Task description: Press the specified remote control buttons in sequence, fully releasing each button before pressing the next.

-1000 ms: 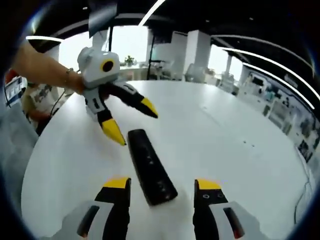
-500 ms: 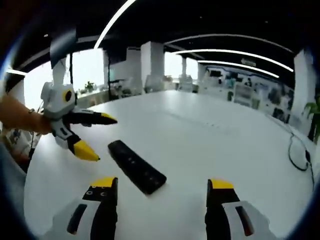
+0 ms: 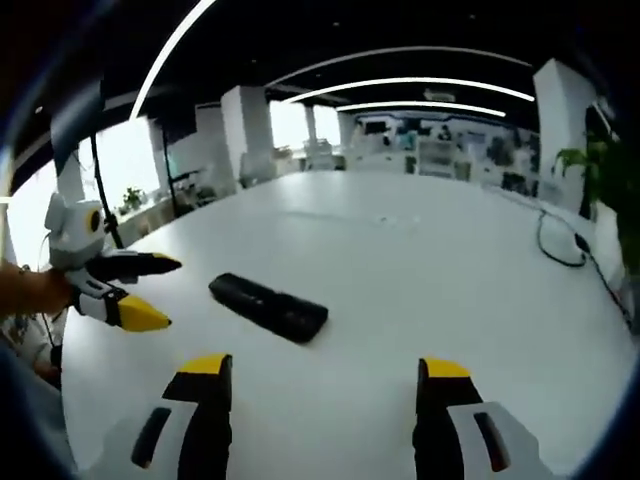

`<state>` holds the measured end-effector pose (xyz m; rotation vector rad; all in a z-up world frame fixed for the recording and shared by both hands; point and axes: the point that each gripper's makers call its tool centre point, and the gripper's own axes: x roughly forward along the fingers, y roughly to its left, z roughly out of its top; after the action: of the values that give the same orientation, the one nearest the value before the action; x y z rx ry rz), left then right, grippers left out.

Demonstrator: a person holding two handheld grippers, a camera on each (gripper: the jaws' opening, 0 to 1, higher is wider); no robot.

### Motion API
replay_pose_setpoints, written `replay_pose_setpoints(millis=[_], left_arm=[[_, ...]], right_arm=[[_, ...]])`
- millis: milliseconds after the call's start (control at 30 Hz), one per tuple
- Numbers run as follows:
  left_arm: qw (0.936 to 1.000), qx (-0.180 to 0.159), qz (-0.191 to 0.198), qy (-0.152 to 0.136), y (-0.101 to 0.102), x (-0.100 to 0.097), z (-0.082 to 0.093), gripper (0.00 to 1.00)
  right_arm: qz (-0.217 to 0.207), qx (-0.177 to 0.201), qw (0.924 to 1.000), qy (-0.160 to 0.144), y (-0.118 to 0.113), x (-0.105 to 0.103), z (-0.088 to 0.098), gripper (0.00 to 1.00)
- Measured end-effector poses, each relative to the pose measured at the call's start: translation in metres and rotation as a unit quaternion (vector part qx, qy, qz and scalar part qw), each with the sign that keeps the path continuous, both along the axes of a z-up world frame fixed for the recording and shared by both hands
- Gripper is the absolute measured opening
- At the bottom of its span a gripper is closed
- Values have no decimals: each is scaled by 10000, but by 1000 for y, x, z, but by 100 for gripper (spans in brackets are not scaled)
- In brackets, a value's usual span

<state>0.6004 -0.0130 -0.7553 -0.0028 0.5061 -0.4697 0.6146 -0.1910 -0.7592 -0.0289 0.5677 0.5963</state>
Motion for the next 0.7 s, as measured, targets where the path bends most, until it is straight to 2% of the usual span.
replay_pose_setpoints(millis=[200,267,700], left_arm=[[9999,-29,104,14,-1,-21,4,96],[10000,2,80,16,-1,-27,4,96],[10000,-65,-39,27,-2,-56,15,94]], right_arm=[[-66,-51,9999,115,-6,-19,1,75],[42,-158,9999,54,-3,-32,4,75],[221,-262,9994,18,-11,-66,18,70]])
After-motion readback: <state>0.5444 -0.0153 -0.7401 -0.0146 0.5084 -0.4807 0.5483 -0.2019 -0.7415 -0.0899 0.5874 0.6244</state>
